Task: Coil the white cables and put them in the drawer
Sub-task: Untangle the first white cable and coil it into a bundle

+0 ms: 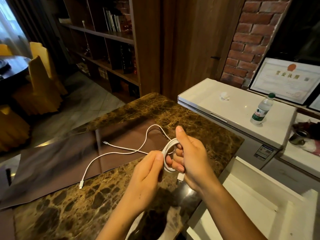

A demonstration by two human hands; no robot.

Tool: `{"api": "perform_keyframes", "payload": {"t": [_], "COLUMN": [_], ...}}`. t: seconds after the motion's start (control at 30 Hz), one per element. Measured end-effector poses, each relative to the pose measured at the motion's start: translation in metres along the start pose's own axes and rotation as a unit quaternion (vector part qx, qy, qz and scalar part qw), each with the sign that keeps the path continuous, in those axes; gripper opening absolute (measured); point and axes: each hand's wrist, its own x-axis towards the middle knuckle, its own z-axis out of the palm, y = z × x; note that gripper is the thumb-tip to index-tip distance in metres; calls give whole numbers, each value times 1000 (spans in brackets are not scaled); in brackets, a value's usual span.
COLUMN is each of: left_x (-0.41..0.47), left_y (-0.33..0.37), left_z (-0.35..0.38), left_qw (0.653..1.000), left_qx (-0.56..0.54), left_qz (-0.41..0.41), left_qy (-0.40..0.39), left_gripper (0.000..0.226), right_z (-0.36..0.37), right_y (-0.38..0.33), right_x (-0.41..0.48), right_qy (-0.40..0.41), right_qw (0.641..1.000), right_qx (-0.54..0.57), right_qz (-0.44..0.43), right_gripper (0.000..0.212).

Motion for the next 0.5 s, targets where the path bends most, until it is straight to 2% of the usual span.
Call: {"api": "perform_keyframes", "payload": {"t": [0.1, 0.23, 0.37, 0.5], "left_x": [-7, -11, -2, 8], "left_y": [-14, -20, -15, -17], "left_z": [-8, -15, -15, -17], "left_qw": [998, 988, 998, 981], "left_qx": [54, 145, 4, -117], "left_qz": [10, -4, -55, -120], "left_qy": [-22, -53, 3, 100], "left_gripper": [29, 26, 23, 21], "right_z": [-8, -10, -6, -1], "right_y": [-2, 3, 12, 18], "right_x": [5, 7, 5, 4], "right_qy": [21, 8, -23, -51], "right_qw": [1000, 1000, 999, 998], "right_qx": [17, 12, 15, -15], "right_qz": [5, 11, 22, 28], "right_gripper": [44, 43, 45, 44]}}
